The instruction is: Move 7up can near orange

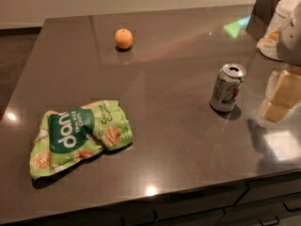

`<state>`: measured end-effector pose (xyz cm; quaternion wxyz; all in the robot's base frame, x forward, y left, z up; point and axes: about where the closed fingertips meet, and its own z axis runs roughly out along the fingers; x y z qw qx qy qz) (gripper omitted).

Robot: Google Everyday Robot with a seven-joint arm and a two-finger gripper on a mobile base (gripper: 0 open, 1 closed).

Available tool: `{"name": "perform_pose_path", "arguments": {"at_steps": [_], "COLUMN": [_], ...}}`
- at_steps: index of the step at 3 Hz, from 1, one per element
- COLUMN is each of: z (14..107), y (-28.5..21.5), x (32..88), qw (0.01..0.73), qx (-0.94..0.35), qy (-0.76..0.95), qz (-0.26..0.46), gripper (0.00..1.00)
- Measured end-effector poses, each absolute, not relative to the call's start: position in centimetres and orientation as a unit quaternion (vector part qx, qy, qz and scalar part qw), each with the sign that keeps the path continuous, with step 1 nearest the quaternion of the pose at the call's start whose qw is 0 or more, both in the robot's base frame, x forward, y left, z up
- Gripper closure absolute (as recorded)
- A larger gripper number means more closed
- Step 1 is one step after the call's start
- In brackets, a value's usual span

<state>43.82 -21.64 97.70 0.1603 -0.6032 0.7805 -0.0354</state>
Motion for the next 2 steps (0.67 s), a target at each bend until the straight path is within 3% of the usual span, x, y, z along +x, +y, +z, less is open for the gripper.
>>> {"name": "perform_pose_path", "arguments": {"at_steps": [2], "z": [97.7], "y": [-22.3], "x": [45.0], "qw": [0.161], "qx": [-0.583], "qy": [0.795], "qz": [-0.045], "gripper": [0.00]}}
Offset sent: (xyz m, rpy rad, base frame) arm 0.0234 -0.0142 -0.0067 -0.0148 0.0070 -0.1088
